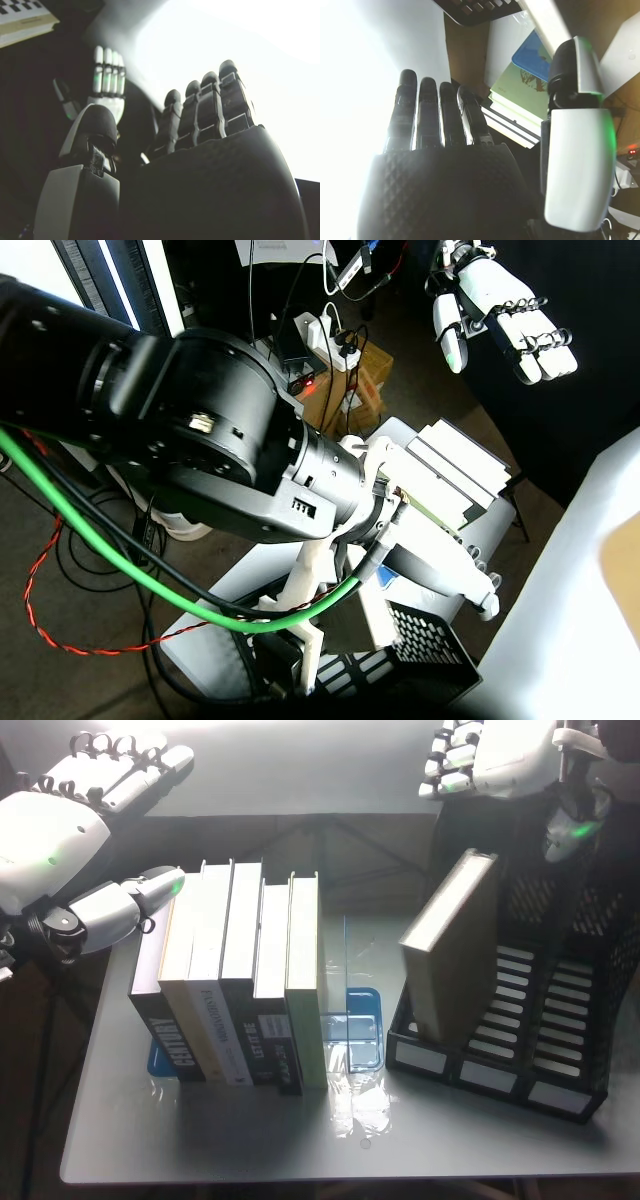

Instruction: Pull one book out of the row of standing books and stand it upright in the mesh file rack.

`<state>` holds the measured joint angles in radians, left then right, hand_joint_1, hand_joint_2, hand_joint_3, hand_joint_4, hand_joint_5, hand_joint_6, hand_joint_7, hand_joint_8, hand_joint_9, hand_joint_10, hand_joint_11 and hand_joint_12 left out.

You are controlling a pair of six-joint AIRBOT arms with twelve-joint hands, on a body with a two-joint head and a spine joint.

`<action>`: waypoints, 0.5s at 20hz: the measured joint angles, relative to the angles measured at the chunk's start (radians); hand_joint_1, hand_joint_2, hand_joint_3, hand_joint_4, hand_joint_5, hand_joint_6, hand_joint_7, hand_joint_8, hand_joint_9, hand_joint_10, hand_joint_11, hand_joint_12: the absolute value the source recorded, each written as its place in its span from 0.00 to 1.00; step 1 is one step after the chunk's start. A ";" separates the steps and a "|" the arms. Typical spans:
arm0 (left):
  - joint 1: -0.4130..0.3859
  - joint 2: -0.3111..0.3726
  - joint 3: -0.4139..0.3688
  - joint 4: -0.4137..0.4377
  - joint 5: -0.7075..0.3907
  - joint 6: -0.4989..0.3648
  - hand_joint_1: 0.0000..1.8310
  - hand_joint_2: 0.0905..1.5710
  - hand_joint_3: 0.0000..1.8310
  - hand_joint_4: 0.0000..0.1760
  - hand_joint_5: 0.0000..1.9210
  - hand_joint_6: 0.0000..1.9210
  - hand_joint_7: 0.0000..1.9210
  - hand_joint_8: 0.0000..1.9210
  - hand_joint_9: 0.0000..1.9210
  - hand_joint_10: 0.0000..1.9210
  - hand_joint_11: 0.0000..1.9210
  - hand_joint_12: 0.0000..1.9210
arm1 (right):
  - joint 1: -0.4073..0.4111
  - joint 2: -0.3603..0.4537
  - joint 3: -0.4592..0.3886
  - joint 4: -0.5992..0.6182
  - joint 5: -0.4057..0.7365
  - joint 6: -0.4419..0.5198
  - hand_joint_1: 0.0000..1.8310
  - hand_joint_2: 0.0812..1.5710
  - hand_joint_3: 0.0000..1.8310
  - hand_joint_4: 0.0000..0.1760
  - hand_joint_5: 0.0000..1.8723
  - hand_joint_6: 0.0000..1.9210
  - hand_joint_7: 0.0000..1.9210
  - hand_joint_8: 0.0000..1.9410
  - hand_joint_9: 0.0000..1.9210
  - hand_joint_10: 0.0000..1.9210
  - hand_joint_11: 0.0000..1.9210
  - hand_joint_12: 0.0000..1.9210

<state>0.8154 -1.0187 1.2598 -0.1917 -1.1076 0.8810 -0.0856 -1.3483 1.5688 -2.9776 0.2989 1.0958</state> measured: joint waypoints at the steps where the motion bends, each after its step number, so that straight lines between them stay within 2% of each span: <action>1: 0.000 0.000 0.000 -0.001 -0.001 0.000 0.19 0.91 0.00 0.18 0.02 0.00 0.00 0.00 0.00 0.00 0.00 0.00 | 0.004 0.003 -0.011 0.000 -0.002 0.000 0.44 0.59 0.00 0.01 0.00 0.00 0.00 0.00 0.00 0.00 0.00 0.00; 4: 0.000 0.000 0.000 -0.004 -0.001 0.000 0.20 0.91 0.00 0.21 0.02 0.00 0.00 0.00 0.00 0.00 0.00 0.00 | 0.013 0.034 -0.079 0.000 -0.010 0.001 0.38 0.57 0.00 0.00 0.00 0.00 0.00 0.00 0.00 0.00 0.00 0.00; 5: 0.000 0.000 0.000 -0.006 0.000 0.000 0.20 0.91 0.00 0.21 0.02 0.00 0.00 0.00 0.00 0.00 0.00 0.00 | 0.013 0.045 -0.096 0.000 -0.009 0.001 0.38 0.57 0.00 0.00 0.00 0.00 0.00 0.00 0.00 0.00 0.00 0.00; 6: 0.005 0.000 0.000 -0.011 -0.002 0.000 0.20 0.91 0.00 0.19 0.03 0.00 0.00 0.00 0.00 0.00 0.00 0.00 | 0.013 0.057 -0.109 0.000 -0.008 0.001 0.40 0.59 0.00 0.04 0.00 0.00 0.00 0.00 0.00 0.00 0.00 0.00; 7: 0.010 0.000 0.000 -0.016 -0.003 0.000 0.20 0.91 0.00 0.22 0.03 0.00 0.00 0.00 0.00 0.00 0.00 0.00 | 0.016 0.075 -0.125 0.000 -0.008 0.001 0.41 0.60 0.01 0.02 0.00 0.00 0.00 0.00 0.00 0.00 0.00 0.00; 8: 0.012 0.000 0.000 -0.019 0.000 0.000 0.21 0.91 0.00 0.19 0.02 0.00 0.00 0.00 0.00 0.00 0.00 0.00 | 0.021 0.098 -0.144 0.000 -0.008 0.001 0.42 0.60 0.01 0.03 0.00 0.00 0.00 0.00 0.00 0.00 0.00 0.00; 9: 0.013 -0.002 0.000 -0.026 0.003 0.000 0.20 0.91 0.00 0.23 0.02 0.00 0.00 0.00 0.00 0.00 0.00 0.00 | 0.026 0.128 -0.169 0.000 -0.020 0.001 0.41 0.61 0.01 0.00 0.00 0.00 0.00 0.00 0.00 0.00 0.00 0.00; 10: 0.013 -0.002 0.000 -0.025 0.003 0.000 0.21 0.91 0.00 0.16 0.03 0.00 0.00 0.00 0.00 0.00 0.00 0.00 | 0.027 0.163 -0.200 0.009 -0.043 0.001 0.37 0.63 0.01 0.00 0.00 0.00 0.00 0.00 0.00 0.00 0.00 0.00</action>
<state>0.8280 -1.0210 1.2598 -0.2169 -1.1049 0.8810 -0.0586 -1.1851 1.3689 -2.9685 0.2554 1.0966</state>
